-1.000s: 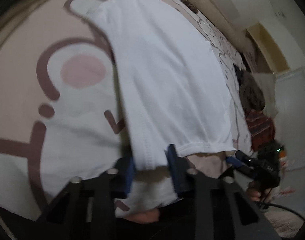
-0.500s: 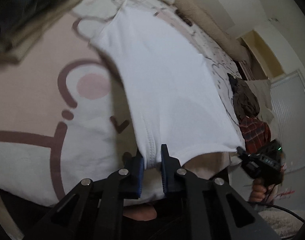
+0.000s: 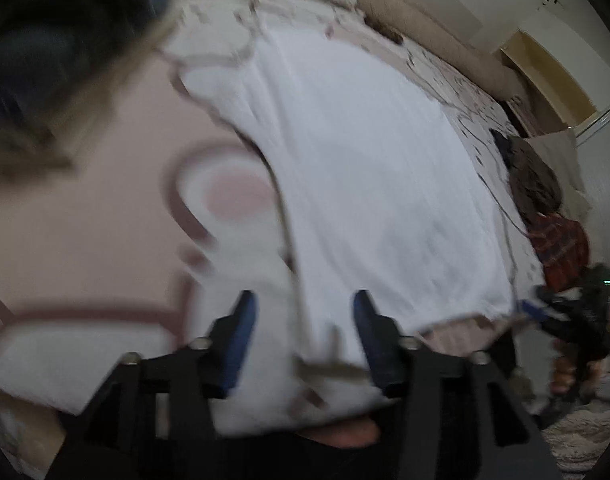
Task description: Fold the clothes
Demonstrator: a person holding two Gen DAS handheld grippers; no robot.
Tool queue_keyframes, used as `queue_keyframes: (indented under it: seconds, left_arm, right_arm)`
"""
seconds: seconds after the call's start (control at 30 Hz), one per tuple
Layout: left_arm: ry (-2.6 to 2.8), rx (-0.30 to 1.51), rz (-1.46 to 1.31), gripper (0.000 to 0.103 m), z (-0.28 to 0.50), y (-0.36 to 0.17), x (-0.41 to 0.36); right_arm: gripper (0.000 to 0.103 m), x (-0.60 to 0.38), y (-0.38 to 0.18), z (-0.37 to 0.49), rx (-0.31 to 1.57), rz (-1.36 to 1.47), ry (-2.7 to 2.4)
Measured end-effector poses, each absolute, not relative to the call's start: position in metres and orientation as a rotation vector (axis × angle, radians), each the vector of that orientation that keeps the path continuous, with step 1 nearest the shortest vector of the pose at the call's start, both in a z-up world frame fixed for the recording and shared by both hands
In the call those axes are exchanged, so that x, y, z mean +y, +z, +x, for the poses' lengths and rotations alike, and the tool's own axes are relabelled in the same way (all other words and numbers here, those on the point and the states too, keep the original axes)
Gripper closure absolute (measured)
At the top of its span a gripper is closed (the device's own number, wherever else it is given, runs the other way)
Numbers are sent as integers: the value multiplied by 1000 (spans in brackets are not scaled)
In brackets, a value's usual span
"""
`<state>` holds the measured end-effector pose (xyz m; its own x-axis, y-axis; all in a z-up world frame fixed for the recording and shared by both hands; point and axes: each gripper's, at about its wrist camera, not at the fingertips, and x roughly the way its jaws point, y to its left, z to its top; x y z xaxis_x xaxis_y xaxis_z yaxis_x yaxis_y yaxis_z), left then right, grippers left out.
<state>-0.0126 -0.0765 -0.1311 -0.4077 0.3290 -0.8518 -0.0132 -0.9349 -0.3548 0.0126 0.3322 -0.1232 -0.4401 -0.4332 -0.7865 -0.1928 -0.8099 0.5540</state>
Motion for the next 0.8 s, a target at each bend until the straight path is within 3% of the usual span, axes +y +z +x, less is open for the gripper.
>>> queue_keyframes:
  seconds: [0.17,0.23,0.33,0.47,0.57,0.67,0.73,0.8]
  left_arm:
    - [2604,-302,-1507,50,-63,-120,-99]
    - [2640,-278,-1503,50,-82,-126,-106]
    - [2722,-294,-1492,50,-111,-139,-121]
    - [2694,-381,-1524,52,-138,-161,-127]
    - [2684,-335,-1500,52,-142,-165,-119]
    - [2617,-322,-1481,91,-142,-165,-111]
    - [2638,-275,-1476,91,-140,-163,-109]
    - [2669,-231,-1483,92,-137,-160,-109]
  right_arm:
    - [27,384,-98,-18,-931,1387,-2524]
    - [47,397,-104,-45,-976,1370,-2515]
    - [59,413,-127,-83,-1094,1392,-2460]
    - [60,424,-169,-116,-1243,1484,-2365]
    - [60,422,-181,-120,-1305,1442,-2349]
    - [61,411,-177,-125,-1207,1452,-2377]
    - [86,401,-173,-128,-1080,1478,-2389]
    - [93,397,-173,-129,-1062,1495,-2381]
